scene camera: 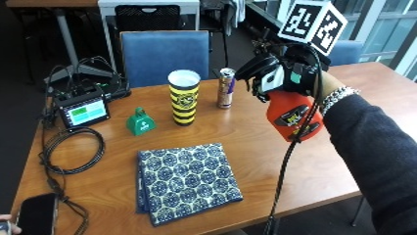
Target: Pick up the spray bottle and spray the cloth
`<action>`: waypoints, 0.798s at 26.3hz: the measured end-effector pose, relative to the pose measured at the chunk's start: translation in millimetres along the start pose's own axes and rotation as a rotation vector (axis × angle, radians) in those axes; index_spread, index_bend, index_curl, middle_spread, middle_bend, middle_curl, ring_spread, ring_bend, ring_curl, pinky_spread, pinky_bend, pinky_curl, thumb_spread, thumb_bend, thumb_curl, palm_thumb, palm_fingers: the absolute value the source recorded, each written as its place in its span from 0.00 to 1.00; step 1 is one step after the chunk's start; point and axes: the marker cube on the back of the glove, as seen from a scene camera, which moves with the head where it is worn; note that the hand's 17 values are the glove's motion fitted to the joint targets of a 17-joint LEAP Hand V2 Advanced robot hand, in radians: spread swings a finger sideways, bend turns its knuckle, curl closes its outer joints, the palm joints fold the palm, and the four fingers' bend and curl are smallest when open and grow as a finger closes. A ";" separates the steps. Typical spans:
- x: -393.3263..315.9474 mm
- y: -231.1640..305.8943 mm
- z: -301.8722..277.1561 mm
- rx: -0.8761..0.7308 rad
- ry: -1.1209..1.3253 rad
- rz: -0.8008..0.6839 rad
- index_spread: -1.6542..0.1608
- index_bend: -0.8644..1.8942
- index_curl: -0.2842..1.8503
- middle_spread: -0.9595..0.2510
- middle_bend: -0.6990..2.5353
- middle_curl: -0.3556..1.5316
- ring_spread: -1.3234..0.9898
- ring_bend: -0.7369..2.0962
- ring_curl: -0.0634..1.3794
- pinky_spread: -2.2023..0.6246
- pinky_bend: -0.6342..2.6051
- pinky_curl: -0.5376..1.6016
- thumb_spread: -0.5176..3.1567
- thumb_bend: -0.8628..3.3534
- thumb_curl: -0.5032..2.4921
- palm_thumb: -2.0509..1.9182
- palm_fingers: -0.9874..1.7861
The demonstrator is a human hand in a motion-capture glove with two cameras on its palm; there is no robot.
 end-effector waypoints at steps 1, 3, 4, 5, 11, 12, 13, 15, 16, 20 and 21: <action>-2.5 1.1 0.4 -0.022 0.036 0.010 0.73 0.39 0.38 0.60 0.39 0.46 0.46 0.46 0.36 0.70 0.31 0.43 0.20 0.20 0.41 0.77 0.83; -6.2 2.5 2.6 -0.066 0.106 0.024 0.73 0.39 0.38 0.60 0.39 0.46 0.46 0.46 0.37 0.70 0.31 0.43 0.20 0.20 0.41 0.77 0.83; -7.5 3.0 4.3 -0.088 0.141 0.030 0.73 0.39 0.38 0.60 0.39 0.46 0.46 0.46 0.37 0.70 0.31 0.43 0.21 0.20 0.41 0.77 0.83; -8.9 3.5 6.2 -0.109 0.175 0.036 0.73 0.39 0.38 0.60 0.39 0.46 0.46 0.46 0.37 0.70 0.31 0.43 0.21 0.20 0.42 0.77 0.83; -22.2 2.6 22.2 -0.211 0.351 0.074 0.74 0.39 0.39 0.60 0.39 0.46 0.46 0.47 0.37 0.71 0.31 0.43 0.21 0.20 0.42 0.77 0.83; -24.7 1.5 25.9 -0.227 0.371 0.078 0.74 0.38 0.39 0.60 0.39 0.46 0.46 0.47 0.37 0.71 0.31 0.43 0.21 0.20 0.42 0.77 0.83; -27.1 0.4 29.8 -0.243 0.389 0.082 0.74 0.38 0.39 0.60 0.39 0.46 0.46 0.47 0.37 0.71 0.31 0.43 0.21 0.20 0.42 0.77 0.83; -31.7 -1.5 38.7 -0.279 0.430 0.091 0.74 0.38 0.39 0.60 0.39 0.46 0.46 0.47 0.37 0.71 0.31 0.43 0.21 0.20 0.42 0.77 0.83; -34.0 -2.5 44.0 -0.297 0.454 0.096 0.74 0.38 0.39 0.60 0.39 0.46 0.46 0.47 0.37 0.70 0.31 0.43 0.21 0.20 0.42 0.77 0.83; -42.8 -7.2 71.7 -0.369 0.566 0.117 0.74 0.38 0.40 0.60 0.39 0.46 0.46 0.47 0.37 0.70 0.31 0.43 0.21 0.20 0.42 0.77 0.83; -44.3 -8.7 79.8 -0.383 0.598 0.124 0.74 0.38 0.40 0.60 0.39 0.46 0.46 0.47 0.37 0.70 0.31 0.43 0.21 0.20 0.42 0.77 0.83</action>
